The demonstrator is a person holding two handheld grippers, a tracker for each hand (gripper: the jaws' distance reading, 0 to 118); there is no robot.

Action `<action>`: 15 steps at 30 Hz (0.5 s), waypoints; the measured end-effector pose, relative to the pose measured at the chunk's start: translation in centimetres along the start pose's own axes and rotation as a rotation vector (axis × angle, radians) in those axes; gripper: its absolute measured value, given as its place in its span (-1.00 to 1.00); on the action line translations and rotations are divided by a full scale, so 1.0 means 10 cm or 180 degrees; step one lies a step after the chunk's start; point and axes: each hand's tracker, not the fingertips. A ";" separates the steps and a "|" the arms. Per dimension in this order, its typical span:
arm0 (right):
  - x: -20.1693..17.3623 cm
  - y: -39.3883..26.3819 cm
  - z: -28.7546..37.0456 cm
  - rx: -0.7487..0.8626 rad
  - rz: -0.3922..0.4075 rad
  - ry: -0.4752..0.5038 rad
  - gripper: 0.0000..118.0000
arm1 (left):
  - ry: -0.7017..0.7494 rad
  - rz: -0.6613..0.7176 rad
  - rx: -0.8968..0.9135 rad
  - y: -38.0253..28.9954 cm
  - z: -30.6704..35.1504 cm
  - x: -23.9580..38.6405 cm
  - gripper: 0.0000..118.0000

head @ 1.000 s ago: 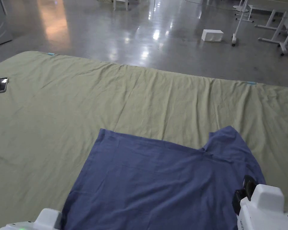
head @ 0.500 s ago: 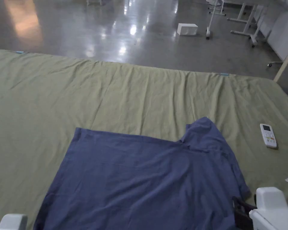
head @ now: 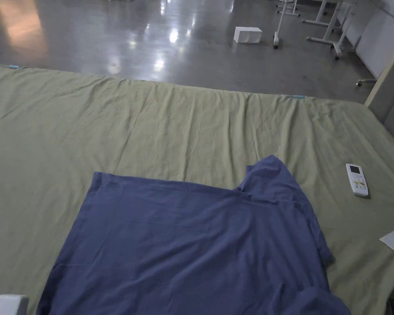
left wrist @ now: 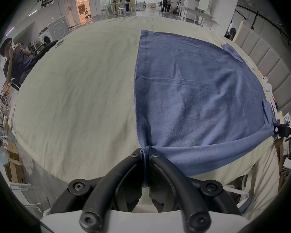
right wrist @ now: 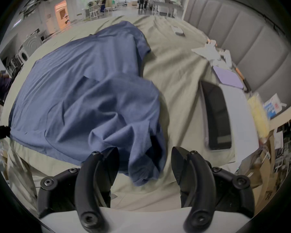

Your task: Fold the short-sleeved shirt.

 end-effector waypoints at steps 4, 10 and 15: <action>-0.09 -0.01 -0.13 0.0016 -0.0008 0.0048 -0.05 | 0.0002 0.0008 0.0008 0.00 0.01 -0.01 -0.89; -0.28 0.00 -0.05 0.0064 0.0509 -0.0294 -0.91 | 0.0010 0.0033 0.0010 -0.01 0.00 0.00 -0.89; -0.39 0.01 -0.05 0.0114 0.0703 -0.0298 -0.92 | 0.0003 0.0036 0.0023 -0.02 0.01 -0.02 -0.89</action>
